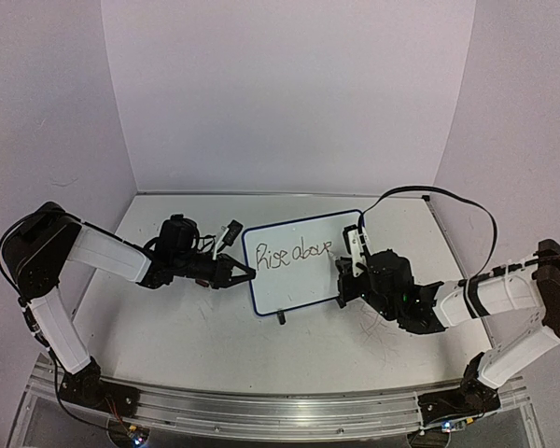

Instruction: Write a sentence on the whiteboard

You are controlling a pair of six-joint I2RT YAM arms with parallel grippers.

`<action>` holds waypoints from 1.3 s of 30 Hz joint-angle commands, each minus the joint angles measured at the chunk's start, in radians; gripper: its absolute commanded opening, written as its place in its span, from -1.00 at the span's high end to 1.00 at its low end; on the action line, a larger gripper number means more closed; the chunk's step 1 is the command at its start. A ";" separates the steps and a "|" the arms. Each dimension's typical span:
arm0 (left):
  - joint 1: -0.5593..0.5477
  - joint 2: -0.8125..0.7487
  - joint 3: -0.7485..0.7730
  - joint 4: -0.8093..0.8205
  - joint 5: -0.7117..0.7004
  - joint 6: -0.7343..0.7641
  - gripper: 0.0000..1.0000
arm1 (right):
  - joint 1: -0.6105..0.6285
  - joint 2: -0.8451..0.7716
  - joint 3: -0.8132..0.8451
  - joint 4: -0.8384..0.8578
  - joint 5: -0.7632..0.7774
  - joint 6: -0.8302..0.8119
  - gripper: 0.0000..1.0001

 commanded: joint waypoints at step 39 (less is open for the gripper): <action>-0.002 -0.010 0.009 -0.077 -0.092 0.048 1.00 | -0.032 -0.271 -0.063 0.047 -0.148 -0.167 1.00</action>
